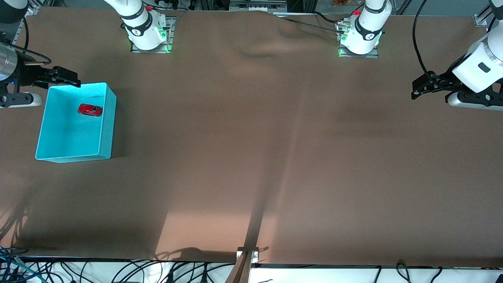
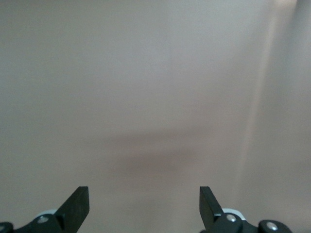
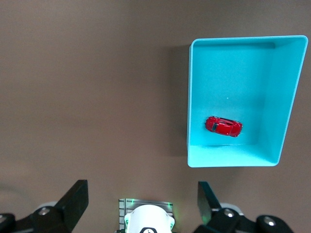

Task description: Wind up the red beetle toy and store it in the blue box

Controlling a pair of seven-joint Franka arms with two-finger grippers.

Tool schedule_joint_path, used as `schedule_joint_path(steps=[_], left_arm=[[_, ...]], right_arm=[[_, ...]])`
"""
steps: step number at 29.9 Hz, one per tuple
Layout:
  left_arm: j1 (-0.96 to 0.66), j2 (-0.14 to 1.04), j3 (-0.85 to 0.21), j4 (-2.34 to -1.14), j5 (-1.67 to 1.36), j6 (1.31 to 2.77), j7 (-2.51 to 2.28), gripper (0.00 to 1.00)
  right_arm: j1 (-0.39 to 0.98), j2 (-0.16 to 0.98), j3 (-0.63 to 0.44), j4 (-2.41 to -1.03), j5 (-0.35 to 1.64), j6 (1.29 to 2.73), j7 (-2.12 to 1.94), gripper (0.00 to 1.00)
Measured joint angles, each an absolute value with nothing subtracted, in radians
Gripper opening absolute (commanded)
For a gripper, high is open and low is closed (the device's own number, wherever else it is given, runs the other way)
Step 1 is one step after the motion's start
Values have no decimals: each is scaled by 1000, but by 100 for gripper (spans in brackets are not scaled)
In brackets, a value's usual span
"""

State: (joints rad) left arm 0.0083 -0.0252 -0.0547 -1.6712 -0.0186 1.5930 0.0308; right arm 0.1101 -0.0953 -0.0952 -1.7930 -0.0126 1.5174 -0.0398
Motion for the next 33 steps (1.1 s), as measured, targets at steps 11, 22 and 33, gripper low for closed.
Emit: schedule_joint_path(steps=[11, 22, 33], left_arm=[[8, -25, -55, -1671, -19, 1593, 31, 100], [8, -25, -55, -1671, -19, 1593, 31, 100], [8, -25, -55, -1671, -19, 1593, 31, 100]], right_arm=[[110, -139, -72, -1824, -28, 1575, -45, 100], [110, 6, -68, -1634, -32, 1530, -45, 100], [109, 41, -68, -1592, -33, 1512, -45, 100]])
